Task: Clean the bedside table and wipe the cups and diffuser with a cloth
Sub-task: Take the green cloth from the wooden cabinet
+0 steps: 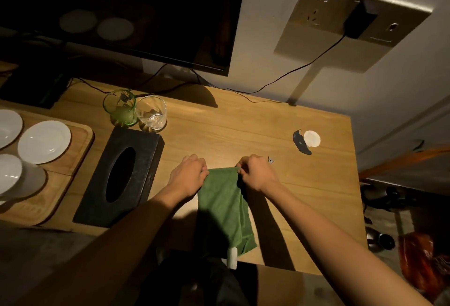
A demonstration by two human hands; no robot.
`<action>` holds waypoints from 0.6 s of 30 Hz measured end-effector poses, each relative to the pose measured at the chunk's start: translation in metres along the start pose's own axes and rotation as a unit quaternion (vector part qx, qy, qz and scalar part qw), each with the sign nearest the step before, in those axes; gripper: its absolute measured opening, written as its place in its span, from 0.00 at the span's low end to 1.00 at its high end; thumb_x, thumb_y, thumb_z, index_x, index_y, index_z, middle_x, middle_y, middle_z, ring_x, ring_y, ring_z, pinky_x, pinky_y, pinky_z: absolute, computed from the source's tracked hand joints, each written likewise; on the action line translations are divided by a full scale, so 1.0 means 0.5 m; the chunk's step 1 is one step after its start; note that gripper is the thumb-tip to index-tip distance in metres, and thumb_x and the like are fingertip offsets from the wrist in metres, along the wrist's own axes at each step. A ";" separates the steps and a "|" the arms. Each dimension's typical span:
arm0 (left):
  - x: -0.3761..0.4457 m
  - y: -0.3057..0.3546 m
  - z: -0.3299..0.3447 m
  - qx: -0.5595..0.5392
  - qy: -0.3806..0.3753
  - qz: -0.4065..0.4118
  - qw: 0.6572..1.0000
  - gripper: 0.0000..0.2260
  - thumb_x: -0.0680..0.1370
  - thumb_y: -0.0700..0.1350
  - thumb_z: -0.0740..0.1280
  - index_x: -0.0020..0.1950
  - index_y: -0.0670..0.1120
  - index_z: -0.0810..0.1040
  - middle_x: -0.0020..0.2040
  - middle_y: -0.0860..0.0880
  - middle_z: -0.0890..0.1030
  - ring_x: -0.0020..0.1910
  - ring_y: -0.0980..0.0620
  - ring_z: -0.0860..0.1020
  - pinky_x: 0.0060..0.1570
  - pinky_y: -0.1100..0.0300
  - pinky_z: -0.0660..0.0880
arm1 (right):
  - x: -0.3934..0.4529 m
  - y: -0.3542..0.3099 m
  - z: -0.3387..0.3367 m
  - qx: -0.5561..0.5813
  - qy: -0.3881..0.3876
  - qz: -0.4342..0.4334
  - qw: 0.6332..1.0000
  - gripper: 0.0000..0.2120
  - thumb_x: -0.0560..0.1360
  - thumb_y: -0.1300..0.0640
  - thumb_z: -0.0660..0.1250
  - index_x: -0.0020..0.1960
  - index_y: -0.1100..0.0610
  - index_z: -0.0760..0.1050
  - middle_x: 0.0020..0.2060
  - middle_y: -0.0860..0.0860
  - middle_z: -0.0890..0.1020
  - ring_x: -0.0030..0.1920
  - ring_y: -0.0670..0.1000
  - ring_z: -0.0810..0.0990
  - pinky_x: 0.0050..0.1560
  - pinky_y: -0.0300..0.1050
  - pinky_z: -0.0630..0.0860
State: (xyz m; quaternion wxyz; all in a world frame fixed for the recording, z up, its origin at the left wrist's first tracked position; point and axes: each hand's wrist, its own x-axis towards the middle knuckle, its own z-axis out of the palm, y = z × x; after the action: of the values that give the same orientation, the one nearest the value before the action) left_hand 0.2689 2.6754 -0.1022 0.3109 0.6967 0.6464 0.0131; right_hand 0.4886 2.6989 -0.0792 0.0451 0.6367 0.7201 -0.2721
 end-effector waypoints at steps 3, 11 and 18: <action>0.004 -0.004 0.003 -0.011 0.002 -0.028 1.000 0.05 0.81 0.48 0.64 0.51 0.49 0.76 0.55 0.48 0.72 0.60 0.47 0.72 0.59 0.50 0.73 | 0.020 -0.002 0.002 -0.007 -0.010 0.004 1.000 0.07 0.80 0.55 0.64 0.54 0.52 0.80 0.55 0.53 0.77 0.56 0.55 0.77 0.54 0.53 0.79; 0.026 0.002 0.017 -0.007 -0.048 -0.052 0.997 0.13 0.77 0.48 0.70 0.61 0.47 0.74 0.59 0.45 0.78 0.60 0.44 0.75 0.59 0.53 0.73 | 0.044 0.002 0.022 0.011 -0.097 -0.022 0.995 0.19 0.77 0.55 0.70 0.65 0.55 0.71 0.61 0.55 0.78 0.61 0.57 0.77 0.61 0.53 0.76; 0.026 0.005 0.001 -0.005 -0.110 -0.048 0.993 0.09 0.74 0.45 0.74 0.51 0.45 0.79 0.51 0.47 0.78 0.50 0.47 0.76 0.47 0.59 0.70 | 0.053 0.003 0.009 -0.006 -0.168 -0.050 0.985 0.04 0.72 0.58 0.69 0.47 0.55 0.79 0.49 0.56 0.82 0.50 0.55 0.80 0.48 0.45 0.78</action>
State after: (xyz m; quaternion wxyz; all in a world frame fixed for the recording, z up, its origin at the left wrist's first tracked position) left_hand 0.2732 2.6870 -0.1066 0.3840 0.6607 0.6406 -0.0752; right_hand 0.4840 2.7206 -0.0945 0.1556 0.5450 0.7350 -0.3723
